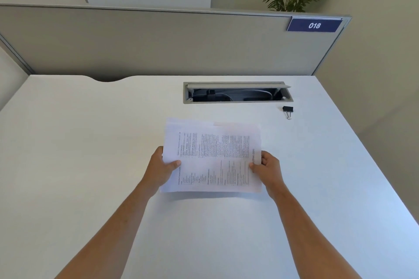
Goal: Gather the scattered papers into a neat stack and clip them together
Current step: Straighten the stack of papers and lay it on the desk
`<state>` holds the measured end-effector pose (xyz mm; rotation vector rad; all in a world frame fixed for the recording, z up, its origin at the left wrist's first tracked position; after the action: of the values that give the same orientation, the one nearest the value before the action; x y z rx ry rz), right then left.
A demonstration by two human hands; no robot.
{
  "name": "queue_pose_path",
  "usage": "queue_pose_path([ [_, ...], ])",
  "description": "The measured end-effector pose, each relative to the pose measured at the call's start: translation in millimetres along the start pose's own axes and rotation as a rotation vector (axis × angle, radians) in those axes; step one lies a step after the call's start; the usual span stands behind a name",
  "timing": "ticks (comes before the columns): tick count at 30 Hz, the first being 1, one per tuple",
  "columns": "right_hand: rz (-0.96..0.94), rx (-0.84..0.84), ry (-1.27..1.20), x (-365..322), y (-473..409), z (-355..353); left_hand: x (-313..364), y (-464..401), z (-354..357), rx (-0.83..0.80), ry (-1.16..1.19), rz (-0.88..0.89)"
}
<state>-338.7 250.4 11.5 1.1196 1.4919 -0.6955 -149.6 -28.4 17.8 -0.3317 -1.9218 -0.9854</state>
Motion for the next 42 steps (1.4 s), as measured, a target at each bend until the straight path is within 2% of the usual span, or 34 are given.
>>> queue_pose_path([
  [10,0.115,-0.017,0.212,17.1,-16.0,9.8,-13.7,-20.4,5.7,0.1,-0.172,-0.196],
  [22,0.062,-0.015,0.456,17.0,-13.0,19.2,-23.8,-14.9,7.7,0.225,-0.427,-0.222],
  [28,0.08,-0.01,0.634,19.6,-10.8,13.5,-2.6,-5.1,10.0,0.375,-0.836,-0.185],
  [31,0.091,0.019,0.61,21.5,-11.3,6.7,11.2,-6.9,19.9,0.359,-0.851,-0.122],
  [35,0.065,0.128,0.509,20.6,-19.8,-11.2,45.4,-14.1,47.0,0.301,-0.627,0.063],
  [38,0.053,0.195,0.472,19.3,-34.5,-29.0,68.3,-21.8,80.0,0.168,-0.479,0.149],
  [42,0.054,0.269,0.436,19.7,-66.2,-56.1,92.1,-41.5,133.7,0.003,-0.471,0.167],
])
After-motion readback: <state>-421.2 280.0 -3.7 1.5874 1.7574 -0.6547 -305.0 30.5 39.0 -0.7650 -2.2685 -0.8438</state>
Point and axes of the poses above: each hand's wrist, its own y-axis away from the middle knuckle, its own z-axis out of the palm, x = y × z, the point moved 6 cm from there along -y, towards the middle knuckle, and after that the axes turned 12 degrees about -z, right-handed, at the moved point
